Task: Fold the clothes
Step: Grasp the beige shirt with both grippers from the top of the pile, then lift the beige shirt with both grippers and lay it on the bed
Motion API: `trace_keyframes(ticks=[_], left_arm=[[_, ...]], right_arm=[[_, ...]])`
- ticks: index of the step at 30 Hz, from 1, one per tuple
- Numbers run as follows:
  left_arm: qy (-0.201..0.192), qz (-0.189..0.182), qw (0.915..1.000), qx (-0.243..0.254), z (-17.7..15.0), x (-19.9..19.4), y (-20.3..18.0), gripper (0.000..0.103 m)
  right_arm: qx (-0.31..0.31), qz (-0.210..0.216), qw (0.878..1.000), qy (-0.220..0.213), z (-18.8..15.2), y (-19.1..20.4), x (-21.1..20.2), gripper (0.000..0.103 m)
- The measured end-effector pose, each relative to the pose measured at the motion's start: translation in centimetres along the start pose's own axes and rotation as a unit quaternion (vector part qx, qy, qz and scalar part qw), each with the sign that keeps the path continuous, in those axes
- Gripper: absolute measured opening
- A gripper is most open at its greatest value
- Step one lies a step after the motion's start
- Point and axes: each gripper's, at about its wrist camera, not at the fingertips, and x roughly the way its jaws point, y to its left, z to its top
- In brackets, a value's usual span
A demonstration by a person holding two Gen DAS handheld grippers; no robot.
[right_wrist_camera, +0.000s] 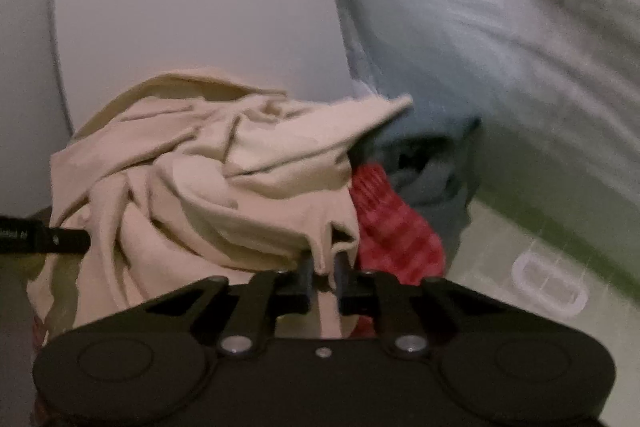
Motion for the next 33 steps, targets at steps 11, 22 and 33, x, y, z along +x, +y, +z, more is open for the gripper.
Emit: trace_keyframes(ticks=[11, 22, 33], left_arm=[[-0.05, -0.036, 0.998, 0.01, -1.6, -8.8, -1.9, 0.009], [-0.031, -0.147, 0.9869, 0.059, -8.3, -18.7, -8.6, 0.008], [0.087, -0.264, 0.9466, 0.162, -24.6, -27.8, -21.7, 0.009]], right_arm=[[0.009, -0.075, 0.993, -0.092, -0.3, -0.7, -10.1, 0.008], [0.051, -0.177, 0.977, -0.11, -5.9, -4.7, -23.5, 0.008], [0.114, -0.316, 0.94, -0.053, -18.8, -15.8, -42.4, 0.008]])
